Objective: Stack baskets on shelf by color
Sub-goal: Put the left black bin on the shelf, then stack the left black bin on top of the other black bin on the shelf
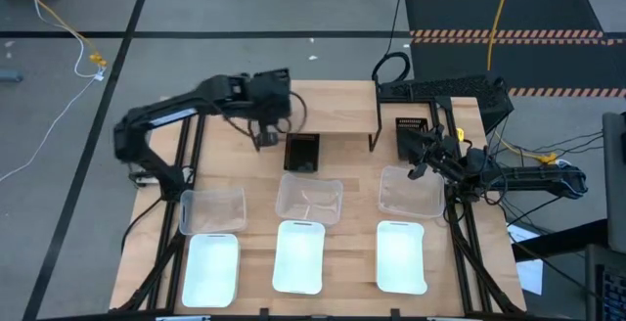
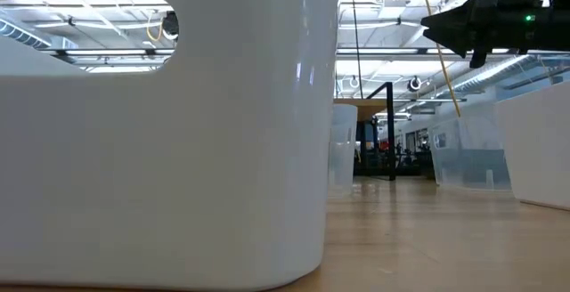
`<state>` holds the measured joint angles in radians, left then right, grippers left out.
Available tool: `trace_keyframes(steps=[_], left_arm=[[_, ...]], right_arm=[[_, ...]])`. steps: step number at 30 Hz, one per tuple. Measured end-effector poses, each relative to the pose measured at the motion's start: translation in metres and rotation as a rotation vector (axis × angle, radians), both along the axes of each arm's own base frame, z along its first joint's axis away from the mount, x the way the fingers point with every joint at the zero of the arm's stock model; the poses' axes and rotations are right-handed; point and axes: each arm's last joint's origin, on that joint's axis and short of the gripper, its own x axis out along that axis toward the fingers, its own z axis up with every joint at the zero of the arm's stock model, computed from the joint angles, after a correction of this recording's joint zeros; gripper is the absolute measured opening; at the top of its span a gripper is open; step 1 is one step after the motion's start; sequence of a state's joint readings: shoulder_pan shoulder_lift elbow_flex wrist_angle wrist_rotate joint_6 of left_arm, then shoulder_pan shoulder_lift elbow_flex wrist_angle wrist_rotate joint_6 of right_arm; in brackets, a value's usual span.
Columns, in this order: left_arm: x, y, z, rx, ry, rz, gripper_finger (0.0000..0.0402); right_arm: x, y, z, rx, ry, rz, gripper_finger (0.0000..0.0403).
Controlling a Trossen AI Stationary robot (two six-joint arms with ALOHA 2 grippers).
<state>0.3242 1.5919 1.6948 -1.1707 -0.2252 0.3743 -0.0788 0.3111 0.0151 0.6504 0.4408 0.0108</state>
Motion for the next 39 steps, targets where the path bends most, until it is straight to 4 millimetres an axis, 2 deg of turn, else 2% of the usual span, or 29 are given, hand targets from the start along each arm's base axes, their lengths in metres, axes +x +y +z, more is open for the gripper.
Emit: trace_keyframes(steps=[5, 9, 16, 24, 29, 32, 35, 39], left_arm=[[0.016, 0.006, -0.032, -0.073, 0.168, -0.011, 0.0031], [0.019, 0.011, -0.041, -0.105, 0.194, 0.060, 0.0023], [0.021, 0.020, -0.039, -0.104, 0.116, 0.132, 0.0023], [0.019, 0.023, -0.039, -0.103, 0.121, 0.138, 0.0120], [0.016, 0.021, -0.034, -0.092, 0.111, 0.135, 0.0161], [0.014, 0.015, -0.026, -0.061, 0.091, 0.130, 0.0173], [0.013, 0.003, -0.011, -0.034, 0.002, 0.120, 0.0176], [0.025, -0.025, -0.002, -0.025, -0.099, 0.002, 0.0177]], right_arm=[[0.000, 0.000, 0.000, -0.004, 0.008, -0.002, 0.0157], [0.001, 0.000, -0.001, -0.021, 0.030, -0.009, 0.0157], [0.003, 0.000, -0.002, -0.025, 0.039, -0.012, 0.0157], [0.003, 0.000, -0.002, -0.020, 0.032, -0.011, 0.0157], [0.002, 0.000, -0.001, -0.017, 0.018, -0.010, 0.0157], [0.002, 0.000, 0.000, -0.015, 0.007, -0.008, 0.0157], [0.001, 0.000, 0.002, -0.013, -0.011, -0.007, 0.0157], [0.001, 0.000, 0.005, -0.014, -0.055, -0.005, 0.0157]])
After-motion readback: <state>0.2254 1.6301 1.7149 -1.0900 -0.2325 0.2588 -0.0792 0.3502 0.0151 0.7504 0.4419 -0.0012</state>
